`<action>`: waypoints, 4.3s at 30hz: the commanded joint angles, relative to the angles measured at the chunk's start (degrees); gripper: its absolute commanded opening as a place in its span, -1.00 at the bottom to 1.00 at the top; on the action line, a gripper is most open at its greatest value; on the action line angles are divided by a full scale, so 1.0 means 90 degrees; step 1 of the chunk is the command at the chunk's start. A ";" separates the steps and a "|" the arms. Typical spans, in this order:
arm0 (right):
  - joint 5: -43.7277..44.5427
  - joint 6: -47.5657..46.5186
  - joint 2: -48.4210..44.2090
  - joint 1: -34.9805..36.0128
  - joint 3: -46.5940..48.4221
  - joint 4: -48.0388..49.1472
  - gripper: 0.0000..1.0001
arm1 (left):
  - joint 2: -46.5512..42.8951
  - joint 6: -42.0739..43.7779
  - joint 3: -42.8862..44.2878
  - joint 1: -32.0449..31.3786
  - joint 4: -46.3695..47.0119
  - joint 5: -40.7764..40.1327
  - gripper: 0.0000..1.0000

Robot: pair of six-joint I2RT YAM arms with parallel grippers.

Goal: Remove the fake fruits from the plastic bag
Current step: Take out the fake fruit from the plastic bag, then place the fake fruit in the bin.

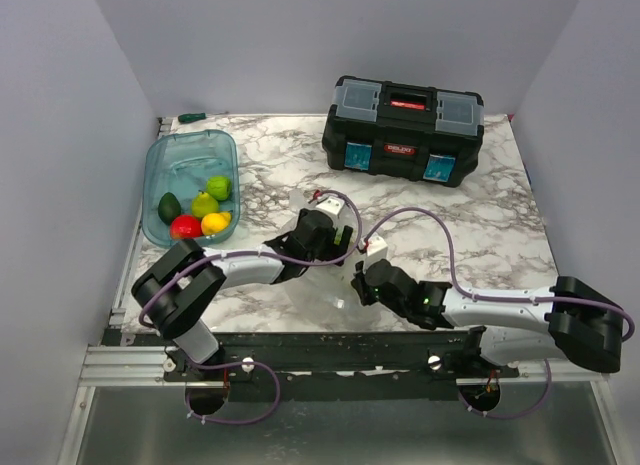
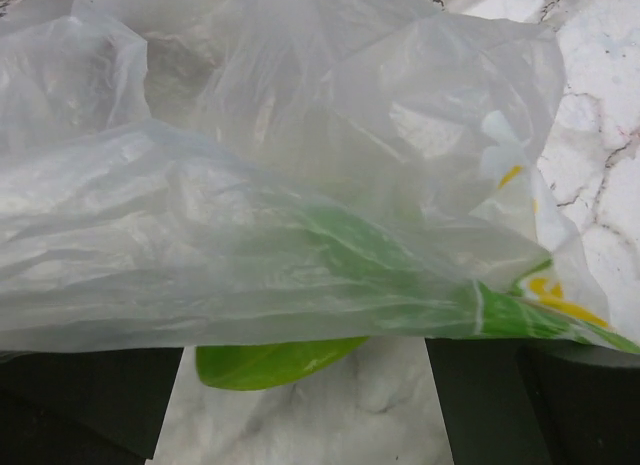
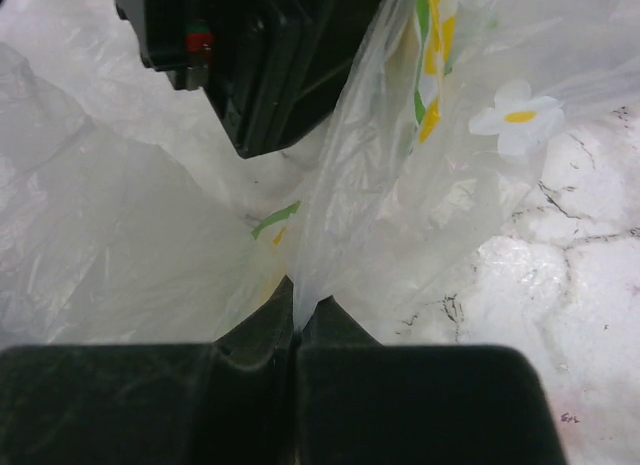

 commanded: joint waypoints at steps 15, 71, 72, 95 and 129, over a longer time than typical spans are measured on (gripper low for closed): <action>-0.0085 0.0075 -0.0443 -0.0063 -0.0248 0.0052 -0.99 | 0.0625 0.0256 0.0338 0.0111 0.0304 0.0525 0.14; 0.3686 0.5831 0.0239 -0.0280 0.1682 -0.6224 -0.98 | -0.6544 0.0004 0.0503 0.0164 -0.4755 0.0998 -0.51; 0.3622 0.6231 0.0272 -0.0331 0.1721 -0.6627 -0.93 | -0.6625 0.0063 0.0566 0.0164 -0.4861 0.0810 -0.51; 0.3244 0.4913 -0.2092 -0.0432 0.1702 -0.6715 0.63 | -0.6771 0.0167 0.0802 0.0300 -0.5264 -0.1682 -0.75; 0.2154 0.2367 -0.4403 -0.0421 0.2030 -0.5552 1.00 | -0.1599 -0.2456 0.1765 0.7342 -0.2535 0.2594 -0.77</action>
